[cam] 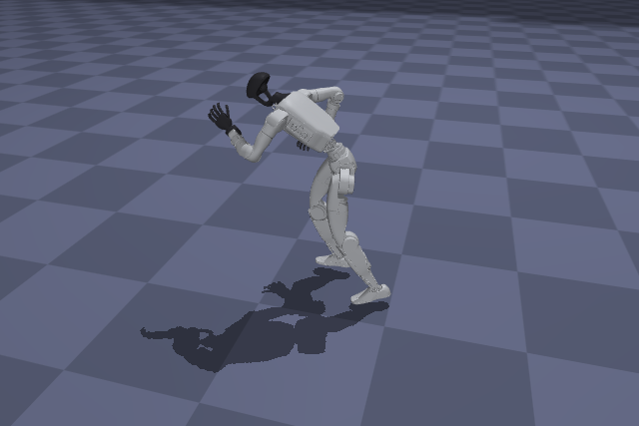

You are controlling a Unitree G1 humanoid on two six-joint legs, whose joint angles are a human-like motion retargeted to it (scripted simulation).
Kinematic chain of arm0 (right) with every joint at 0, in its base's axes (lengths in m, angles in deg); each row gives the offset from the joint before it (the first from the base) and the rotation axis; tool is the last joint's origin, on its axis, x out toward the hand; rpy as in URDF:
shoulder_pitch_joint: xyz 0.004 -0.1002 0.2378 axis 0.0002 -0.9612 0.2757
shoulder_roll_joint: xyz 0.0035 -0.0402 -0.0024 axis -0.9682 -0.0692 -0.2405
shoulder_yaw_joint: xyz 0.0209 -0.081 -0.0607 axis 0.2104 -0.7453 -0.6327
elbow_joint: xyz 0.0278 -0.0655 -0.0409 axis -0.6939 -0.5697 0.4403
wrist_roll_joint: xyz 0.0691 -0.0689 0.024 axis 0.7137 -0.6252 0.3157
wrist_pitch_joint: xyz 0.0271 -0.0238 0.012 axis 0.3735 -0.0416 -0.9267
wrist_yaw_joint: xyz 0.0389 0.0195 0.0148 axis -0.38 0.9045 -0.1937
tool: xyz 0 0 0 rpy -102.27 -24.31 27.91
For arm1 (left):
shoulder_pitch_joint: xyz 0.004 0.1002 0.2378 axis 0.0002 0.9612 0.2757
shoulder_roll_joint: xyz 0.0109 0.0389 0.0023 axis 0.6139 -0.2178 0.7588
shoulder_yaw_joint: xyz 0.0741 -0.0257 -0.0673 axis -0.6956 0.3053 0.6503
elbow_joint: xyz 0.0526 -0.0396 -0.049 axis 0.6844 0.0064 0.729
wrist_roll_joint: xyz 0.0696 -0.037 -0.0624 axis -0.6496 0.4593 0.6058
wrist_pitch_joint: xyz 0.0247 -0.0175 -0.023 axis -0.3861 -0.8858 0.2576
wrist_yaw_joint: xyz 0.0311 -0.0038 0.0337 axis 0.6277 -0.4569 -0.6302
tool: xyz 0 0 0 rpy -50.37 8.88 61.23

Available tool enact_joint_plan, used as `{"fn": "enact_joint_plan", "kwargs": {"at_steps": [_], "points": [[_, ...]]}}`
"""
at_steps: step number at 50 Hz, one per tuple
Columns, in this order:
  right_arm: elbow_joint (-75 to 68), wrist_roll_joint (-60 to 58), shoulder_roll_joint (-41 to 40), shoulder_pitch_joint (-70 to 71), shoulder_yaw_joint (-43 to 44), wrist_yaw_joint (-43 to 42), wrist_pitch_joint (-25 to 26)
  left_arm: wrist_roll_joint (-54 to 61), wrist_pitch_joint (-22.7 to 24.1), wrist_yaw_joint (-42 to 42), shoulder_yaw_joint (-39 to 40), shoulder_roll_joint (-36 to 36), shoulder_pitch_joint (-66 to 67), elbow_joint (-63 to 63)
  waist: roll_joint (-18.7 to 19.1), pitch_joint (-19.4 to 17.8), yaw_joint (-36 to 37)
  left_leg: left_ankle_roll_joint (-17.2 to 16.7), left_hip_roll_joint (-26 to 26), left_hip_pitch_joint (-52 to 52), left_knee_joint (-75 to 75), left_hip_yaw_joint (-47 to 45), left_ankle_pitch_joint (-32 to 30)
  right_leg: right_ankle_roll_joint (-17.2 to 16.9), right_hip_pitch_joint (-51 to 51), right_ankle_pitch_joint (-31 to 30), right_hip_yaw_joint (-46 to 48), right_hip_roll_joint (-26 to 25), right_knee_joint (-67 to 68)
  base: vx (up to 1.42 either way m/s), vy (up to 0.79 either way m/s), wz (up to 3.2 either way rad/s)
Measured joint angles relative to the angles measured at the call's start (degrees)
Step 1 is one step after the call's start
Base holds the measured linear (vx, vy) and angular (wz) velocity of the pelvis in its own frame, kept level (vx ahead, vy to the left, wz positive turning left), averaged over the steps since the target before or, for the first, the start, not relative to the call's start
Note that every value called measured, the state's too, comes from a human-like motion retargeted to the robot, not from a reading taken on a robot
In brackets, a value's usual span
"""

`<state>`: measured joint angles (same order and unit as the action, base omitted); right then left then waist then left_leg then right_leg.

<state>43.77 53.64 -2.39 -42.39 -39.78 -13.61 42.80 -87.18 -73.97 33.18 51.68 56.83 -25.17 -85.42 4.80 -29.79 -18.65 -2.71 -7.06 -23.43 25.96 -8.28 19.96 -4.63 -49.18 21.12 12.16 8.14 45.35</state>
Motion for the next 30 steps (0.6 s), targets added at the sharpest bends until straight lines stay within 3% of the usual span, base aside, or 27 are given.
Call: {"fn": "enact_joint_plan", "kwargs": {"at_steps": [3, 5, 7, 10, 12, 15, 18, 20, 22, 25, 27, 30], "points": [[0.3, 1.0, 2.4, -11.9, 4.9, 1.5, 1.3, 7.2, 3.6, -0.8, -6.4, 8.9, -12.2, -1.2, 1.2, 0.0, -7.9, -3.0, -2.2, 9.1, -6.6, 1.1, -6.8, -4.8, 1.9, -4.4, 0.8, 0.5, -31.9, 1.47, -0.57, 1.01], [-0.5, 0.6, 1.2, -18.0, 7.3, 2.0, 2.3, 12.0, 6.1, 0.1, -8.2, 11.6, -14.6, -1.2, 2.0, 0.0, -11.4, -4.8, -4.3, 17.3, -12.5, 2.1, -11.6, -7.4, 4.1, -4.9, 1.4, 1.4, -45.2, 1.55, -0.69, 0.93], [-1.2, 1.2, -3.0, -20.1, 9.0, 2.9, 3.3, 15.9, 7.7, 0.9, -6.6, 11.0, -11.8, -1.9, 2.5, 0.0, -12.4, -4.6, -6.0, 22.7, -12.7, 4.9, -14.7, -8.5, 5.9, -4.8, 5.5, 4.2, -46.1, 1.54, -0.74, 0.66], [-3.1, 3.3, -10.7, -16.8, 9.8, 2.1, 3.2, 14.7, 7.6, 3.6, 1.9, 5.5, 1.9, -4.6, 3.4, 0.0, -11.1, -2.7, -6.3, 26.1, -2.6, 10.6, -19.8, -7.6, 11.6, -14.0, 15.0, 9.7, -37.6, 1.54, -0.73, 0.30], [-4.8, 4.6, -12.8, -7.7, 7.6, -1.2, 2.2, 11.3, 5.8, 5.1, 10.0, 0.6, 19.1, -9.1, 5.7, 0.0, -7.0, -1.1, -7.1, 21.8, 13.8, 12.4, -20.5, -3.6, 10.6, -9.9, 13.8, 8.4, -24.6, 1.47, -0.69, -1.26], [-6.2, 4.3, -12.6, 16.9, 0.3, -8.3, 2.7, 10.6, 4.1, 5.9, 17.9, -7.2, 48.8, -11.5, 7.4, 0.0, 1.3, 1.6, -7.0, 9.6, 42.1, 12.5, -14.0, 3.1, 7.4, 1.5, 8.8, 2.8, -7.0, 1.35, -0.50, -2.43], [-6.9, -1.0, -12.6, 50.0, -7.0, -12.0, 5.0, 16.2, 2.9, 9.8, 20.5, -13.8, 75.9, -7.7, 5.1, 0.0, 8.3, 4.9, -2.9, -4.5, 59.0, 10.8, -8.2, 6.9, 9.3, 5.0, 4.1, -0.2, -1.6, 1.25, -0.22, -2.06], [-6.9, -3.5, -12.6, 70.0, -11.9, -14.6, 6.6, 21.4, 1.9, 12.5, 18.8, -15.2, 90.3, -5.2, 3.1, 0.0, 13.7, 8.4, -0.4, -13.4, 62.7, 7.5, -4.0, 7.6, 12.2, 5.2, 0.6, -0.5, -0.7, 1.24, -0.03, -1.51], [-6.6, -3.0, -10.8, 86.9, -18.5, -18.8, 7.7, 24.6, 1.4, 16.0, 16.9, -12.6, 101.5, -3.6, 1.0, 0.0, 19.4, 11.2, 0.2, -20.5, 58.7, 1.9, -0.5, 6.1, 16.2, 3.3, -2.6, 0.5, -2.3, 1.27, 0.09, -1.21], [-5.5, 0.2, -6.4, 106.0, -27.1, -23.1, 6.8, 23.6, 1.5, 22.4, 17.6, -7.0, 115.1, -2.5, -2.3, 0.0, 26.3, 11.3, 1.0, -26.8, 41.0, -6.6, 0.8, 2.9, 23.5, -1.7, -6.0, 3.1, -8.6, 1.32, 0.18, -0.83], [-4.2, 1.9, -4.8, 112.6, -29.3, -23.3, 5.3, 24.4, 1.7, 25.5, 20.3, -6.2, 122.7, -2.2, -4.4, 0.0, 29.7, 9.1, 1.9, -26.3, 20.5, -11.4, -1.8, 1.4, 29.1, -6.5, -7.7, 4.2, -14.1, 1.41, 0.24, -0.83], [-1.9, 1.6, -6.0, 111.7, -28.0, -23.6, 4.4, 29.7, 1.4, 27.4, 25.1, -10.0, 132.1, -2.5, -5.9, 0.0, 35.5, 2.2, 1.6, -18.8, -14.2, -15.9, -3.0, -1.1, 39.3, -13.8, -11.7, 3.1, -20.8, 1.56, 0.37, -1.57]]}}
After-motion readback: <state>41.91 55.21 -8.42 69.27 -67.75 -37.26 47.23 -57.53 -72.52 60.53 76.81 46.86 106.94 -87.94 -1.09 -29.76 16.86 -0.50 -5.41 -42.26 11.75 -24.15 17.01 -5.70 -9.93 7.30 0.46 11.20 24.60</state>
